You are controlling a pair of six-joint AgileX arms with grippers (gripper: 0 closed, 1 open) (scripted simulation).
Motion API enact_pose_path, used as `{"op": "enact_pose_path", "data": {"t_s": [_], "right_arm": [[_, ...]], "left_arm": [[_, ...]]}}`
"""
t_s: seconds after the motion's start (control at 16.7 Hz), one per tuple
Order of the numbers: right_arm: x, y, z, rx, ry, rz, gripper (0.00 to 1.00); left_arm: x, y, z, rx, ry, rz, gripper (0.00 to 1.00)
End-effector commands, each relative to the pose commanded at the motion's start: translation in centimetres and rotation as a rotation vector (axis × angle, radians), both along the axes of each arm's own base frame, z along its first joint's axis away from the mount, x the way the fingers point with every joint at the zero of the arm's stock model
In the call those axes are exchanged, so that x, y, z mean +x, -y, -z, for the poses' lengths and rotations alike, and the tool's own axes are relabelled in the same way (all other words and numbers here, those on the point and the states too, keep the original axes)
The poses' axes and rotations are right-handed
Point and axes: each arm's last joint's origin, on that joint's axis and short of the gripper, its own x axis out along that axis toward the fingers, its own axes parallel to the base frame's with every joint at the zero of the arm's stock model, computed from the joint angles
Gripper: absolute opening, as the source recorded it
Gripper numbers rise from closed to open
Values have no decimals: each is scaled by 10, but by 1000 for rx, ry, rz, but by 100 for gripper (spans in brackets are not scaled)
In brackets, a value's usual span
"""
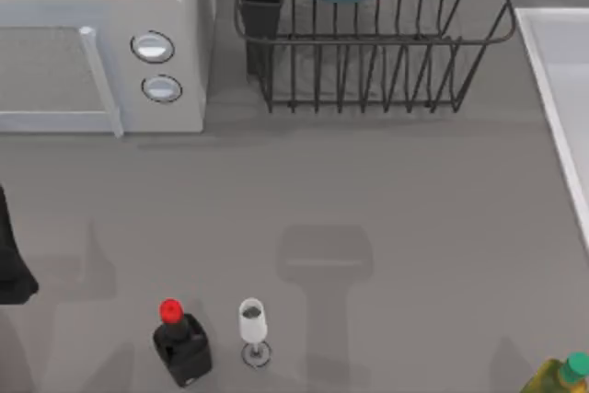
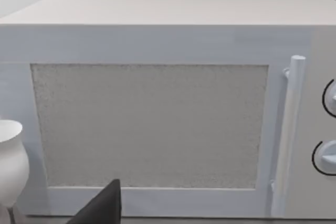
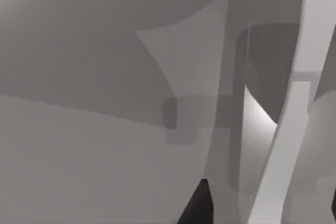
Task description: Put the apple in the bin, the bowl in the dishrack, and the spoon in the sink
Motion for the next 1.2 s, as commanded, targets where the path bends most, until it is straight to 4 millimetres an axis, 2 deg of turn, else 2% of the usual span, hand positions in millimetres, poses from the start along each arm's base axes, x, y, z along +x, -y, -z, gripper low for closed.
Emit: {"op": "enact_pose_path", "data": {"t_s": [0.42, 0.54, 0.84, 1.02, 1.2], "right_arm": [[-4, -3, -69, 4, -10, 4, 0], [-5, -4, -75, -1, -3, 6, 0], [-3, -3, -74, 3, -9, 5, 0], [16, 2, -81, 17, -27, -8, 0], [54, 11, -91, 32, -51, -26, 0]], "left_arm": [[0, 0, 0, 0, 0, 0, 100], [0, 0, 0, 0, 0, 0, 100], [0, 0, 0, 0, 0, 0, 100], [0, 0, 0, 0, 0, 0, 100], [0, 0, 0, 0, 0, 0, 100]]}}
